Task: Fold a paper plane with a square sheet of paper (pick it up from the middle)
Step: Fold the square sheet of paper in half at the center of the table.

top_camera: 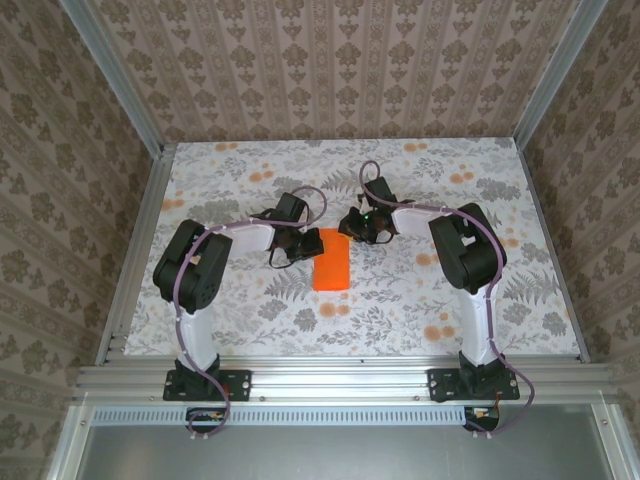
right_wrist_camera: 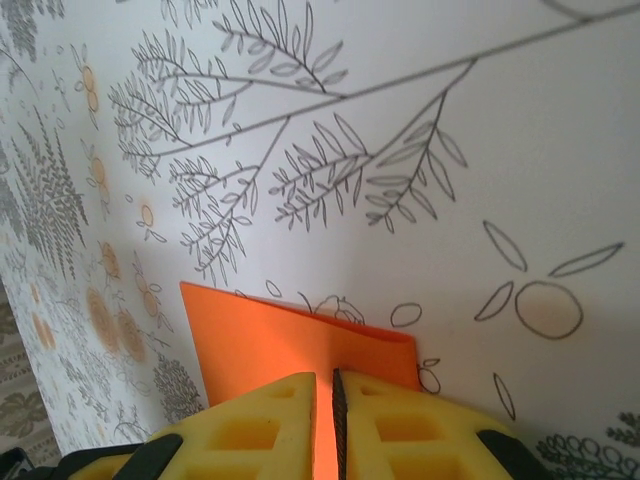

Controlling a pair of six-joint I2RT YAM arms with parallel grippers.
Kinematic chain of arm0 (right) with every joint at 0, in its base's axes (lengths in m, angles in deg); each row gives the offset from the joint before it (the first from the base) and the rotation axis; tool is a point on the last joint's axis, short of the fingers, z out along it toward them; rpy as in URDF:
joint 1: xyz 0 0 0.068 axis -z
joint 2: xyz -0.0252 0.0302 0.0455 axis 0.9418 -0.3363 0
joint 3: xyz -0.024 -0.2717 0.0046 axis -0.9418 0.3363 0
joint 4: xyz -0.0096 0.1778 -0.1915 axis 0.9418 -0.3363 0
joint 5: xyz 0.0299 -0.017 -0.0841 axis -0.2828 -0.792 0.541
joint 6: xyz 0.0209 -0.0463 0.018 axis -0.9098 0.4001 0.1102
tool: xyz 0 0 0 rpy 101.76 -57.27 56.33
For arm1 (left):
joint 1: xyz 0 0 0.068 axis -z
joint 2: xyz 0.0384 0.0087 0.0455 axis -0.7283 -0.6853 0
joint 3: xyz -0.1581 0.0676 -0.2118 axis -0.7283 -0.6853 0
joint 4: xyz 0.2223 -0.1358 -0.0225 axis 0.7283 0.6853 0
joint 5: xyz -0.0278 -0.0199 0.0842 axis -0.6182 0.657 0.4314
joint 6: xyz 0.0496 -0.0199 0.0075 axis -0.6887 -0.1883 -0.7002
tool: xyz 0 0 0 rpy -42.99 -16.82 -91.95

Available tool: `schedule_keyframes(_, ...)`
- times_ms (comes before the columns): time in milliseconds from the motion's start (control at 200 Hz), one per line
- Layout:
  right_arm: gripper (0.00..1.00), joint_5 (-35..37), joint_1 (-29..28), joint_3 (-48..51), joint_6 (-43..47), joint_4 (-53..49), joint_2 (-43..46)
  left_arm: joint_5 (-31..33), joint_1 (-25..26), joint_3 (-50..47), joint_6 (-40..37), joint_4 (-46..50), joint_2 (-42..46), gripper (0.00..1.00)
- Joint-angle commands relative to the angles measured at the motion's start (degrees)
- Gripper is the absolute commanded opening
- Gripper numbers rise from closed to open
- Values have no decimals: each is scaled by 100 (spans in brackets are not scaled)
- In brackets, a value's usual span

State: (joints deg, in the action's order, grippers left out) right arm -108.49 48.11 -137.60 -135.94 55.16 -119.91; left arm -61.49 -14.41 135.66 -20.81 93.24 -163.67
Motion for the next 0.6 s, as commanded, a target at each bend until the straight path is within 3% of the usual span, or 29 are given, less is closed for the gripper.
schedule_keyframes(0, 16, 128, 87, -155, -97, 145, 4, 532, 52, -165, -150, 697, -427, 7)
schedule_keyframes(310, 15, 439, 106, -169, -214, -121, -248, 525, 53, -164, -143, 708, -420, 7)
schedule_keyframes(595, 16, -79, -41, 268, 24, -186, 914, 517, 63, -71, -160, 783, -382, 7)
